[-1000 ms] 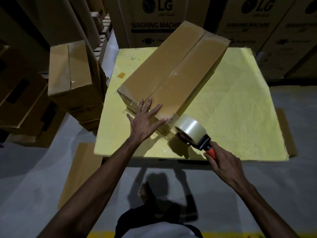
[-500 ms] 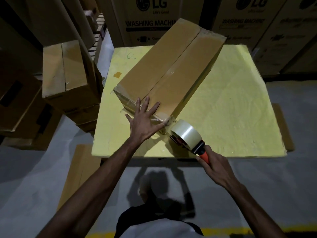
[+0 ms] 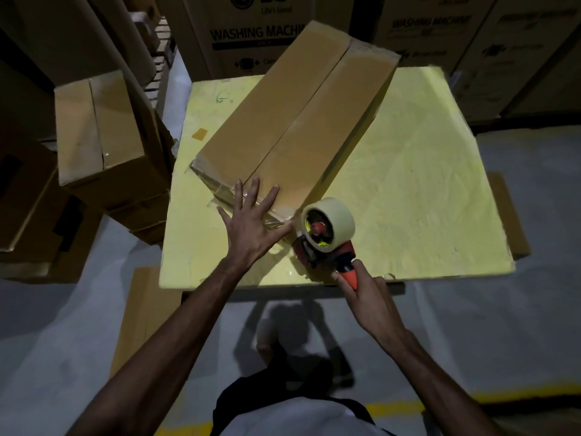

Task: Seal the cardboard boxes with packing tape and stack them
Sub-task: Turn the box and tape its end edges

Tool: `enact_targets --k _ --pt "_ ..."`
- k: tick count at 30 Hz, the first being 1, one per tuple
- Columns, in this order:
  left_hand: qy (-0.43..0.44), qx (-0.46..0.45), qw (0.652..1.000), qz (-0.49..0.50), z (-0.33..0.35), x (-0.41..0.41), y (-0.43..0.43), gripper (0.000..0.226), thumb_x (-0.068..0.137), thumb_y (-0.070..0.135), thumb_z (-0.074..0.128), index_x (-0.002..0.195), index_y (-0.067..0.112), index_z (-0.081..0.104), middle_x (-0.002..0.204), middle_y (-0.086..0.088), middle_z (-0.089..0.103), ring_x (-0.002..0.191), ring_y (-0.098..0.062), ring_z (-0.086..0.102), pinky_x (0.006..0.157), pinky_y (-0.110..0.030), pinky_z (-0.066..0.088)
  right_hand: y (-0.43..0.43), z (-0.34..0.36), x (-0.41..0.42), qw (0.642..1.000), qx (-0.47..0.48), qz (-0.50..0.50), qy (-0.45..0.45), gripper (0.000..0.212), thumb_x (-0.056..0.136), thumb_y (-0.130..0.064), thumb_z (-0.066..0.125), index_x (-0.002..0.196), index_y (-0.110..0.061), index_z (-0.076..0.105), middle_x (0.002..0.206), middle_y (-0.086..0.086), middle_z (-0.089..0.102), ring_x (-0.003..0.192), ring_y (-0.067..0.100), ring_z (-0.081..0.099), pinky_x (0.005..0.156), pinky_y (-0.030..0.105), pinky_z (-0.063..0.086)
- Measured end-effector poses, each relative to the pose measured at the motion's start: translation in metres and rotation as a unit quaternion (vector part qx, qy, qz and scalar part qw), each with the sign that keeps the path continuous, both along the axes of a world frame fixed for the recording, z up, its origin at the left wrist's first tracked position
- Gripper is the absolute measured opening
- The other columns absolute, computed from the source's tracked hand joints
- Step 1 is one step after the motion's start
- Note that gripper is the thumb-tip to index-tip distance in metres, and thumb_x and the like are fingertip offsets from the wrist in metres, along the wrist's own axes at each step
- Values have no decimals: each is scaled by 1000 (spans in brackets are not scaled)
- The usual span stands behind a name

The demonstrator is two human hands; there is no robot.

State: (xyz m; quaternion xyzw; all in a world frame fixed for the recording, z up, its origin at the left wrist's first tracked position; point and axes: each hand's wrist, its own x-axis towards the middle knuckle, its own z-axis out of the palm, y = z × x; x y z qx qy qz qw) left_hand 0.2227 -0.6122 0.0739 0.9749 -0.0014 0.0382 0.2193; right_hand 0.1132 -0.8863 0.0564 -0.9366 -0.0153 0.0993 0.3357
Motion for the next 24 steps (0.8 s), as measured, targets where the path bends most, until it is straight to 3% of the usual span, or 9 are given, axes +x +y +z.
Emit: enact_targets --k 3,5,7,9,13,19,24 --pt "-1 7 1000 6 1 1 3 89 80 89 51 158 52 30 174 13 3 160 -19 -12 112 -84 1 -8 -16 -4 991 -87 -29 98 40 101 -59 48 118 -23 47 96 9 61 89 36 63 66 40 49" --pt "2 8 1000 3 1 5 3 89 80 87 55 158 51 30 174 13 3 160 -18 -12 112 -84 2 -11 -27 -17 988 -88 -44 118 40 101 -60 46 116 -23 48 94 6 64 85 32 64 66 41 52" --pt "9 3 1000 4 2 6 2 89 81 85 57 158 50 30 174 13 2 160 -19 -12 111 -83 1 -10 -33 -29 992 -29 -62 109 37 100 -62 48 109 -26 51 75 -1 64 67 22 64 57 43 53" --pt "2 9 1000 3 0 5 -2 90 81 86 55 159 50 29 174 12 1 160 -20 -13 111 -83 1 -1 -28 -30 983 92 -108 115 31 100 -59 53 105 -28 57 61 0 62 52 15 61 50 40 53" --pt "2 11 1000 9 1 5 -13 93 78 90 48 159 51 25 174 10 -4 159 -21 -17 111 -84 -2 18 -8 -1 926 246 -235 162 40 102 -47 57 81 -13 58 58 9 63 47 25 58 48 34 45" --pt "-32 50 998 22 -6 2 -31 91 84 87 44 162 47 20 174 7 -9 159 -26 -15 108 -80 -13 16 -13 85 882 261 -367 142 60 102 -52 51 73 -4 70 61 13 70 47 22 65 52 28 52" --pt "-113 133 985 -13 -24 5 -34 81 97 68 51 165 34 22 174 3 9 161 -26 3 116 -78 2 18 -45 137 825 356 -415 144 51 102 -51 54 89 -4 71 68 11 69 50 22 64 48 28 53"
